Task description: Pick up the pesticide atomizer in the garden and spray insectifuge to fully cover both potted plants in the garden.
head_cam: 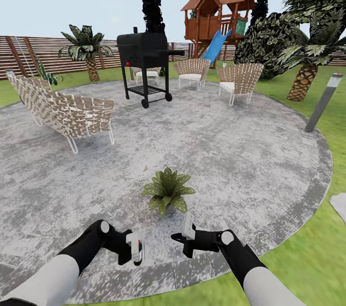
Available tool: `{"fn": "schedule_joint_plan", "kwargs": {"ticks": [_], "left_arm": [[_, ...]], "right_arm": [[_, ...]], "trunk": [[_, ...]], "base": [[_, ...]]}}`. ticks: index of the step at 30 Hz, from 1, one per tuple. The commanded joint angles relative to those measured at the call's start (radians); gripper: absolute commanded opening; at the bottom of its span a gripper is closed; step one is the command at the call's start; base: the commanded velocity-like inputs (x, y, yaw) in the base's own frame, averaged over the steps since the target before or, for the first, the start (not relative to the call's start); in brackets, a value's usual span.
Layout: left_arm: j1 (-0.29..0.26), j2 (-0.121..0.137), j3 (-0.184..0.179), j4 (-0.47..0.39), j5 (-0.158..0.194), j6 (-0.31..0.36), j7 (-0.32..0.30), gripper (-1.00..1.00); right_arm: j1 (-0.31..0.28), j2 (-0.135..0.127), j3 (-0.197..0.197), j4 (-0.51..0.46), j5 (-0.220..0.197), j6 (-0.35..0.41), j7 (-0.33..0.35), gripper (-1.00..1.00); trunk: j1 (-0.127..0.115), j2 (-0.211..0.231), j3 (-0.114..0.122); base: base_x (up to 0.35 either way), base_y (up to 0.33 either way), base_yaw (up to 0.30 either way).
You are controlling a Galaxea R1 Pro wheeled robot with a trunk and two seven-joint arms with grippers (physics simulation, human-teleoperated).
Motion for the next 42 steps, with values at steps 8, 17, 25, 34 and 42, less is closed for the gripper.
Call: {"fn": "schedule_joint_plan", "kwargs": {"ticks": [8,17,25,34,42], "left_arm": [[0.004,0.085,-0.003,-0.002,-0.003,-0.006,-0.001,-1.0],[0.009,0.065,0.008,0.136,0.148,-0.007,0.246,-1.0],[0.022,0.05,0.009,0.348,0.516,-0.129,0.573,-1.0],[0.145,0.049,0.009,0.376,0.742,-0.185,0.856,-1.0],[0.202,0.023,0.009,0.433,0.778,-0.238,0.918,-1.0]], "right_arm": [[0.0,-0.002,-0.003,-0.001,0.005,-0.003,-0.003,1.0],[0.007,-0.045,-0.029,0.118,0.0,-0.005,-0.387,1.0],[0.012,-0.116,-0.221,0.373,-0.068,-0.01,-0.909,1.0],[0.166,-0.112,-0.227,0.384,-0.072,-0.21,-1.272,1.0],[0.207,-0.106,-0.226,0.44,-0.073,-0.219,-1.281,1.0]], "trunk": [[0.0,0.0,-0.001],[0.0,0.0,-0.001],[0.0,0.0,-0.001],[0.0,0.0,-0.001],[0.0,0.0,-0.001]], "base": [[0.0,0.0,0.0],[0.0,0.0,0.0],[0.0,0.0,0.0],[0.0,0.0,0.0],[0.0,0.0,0.0]]}}
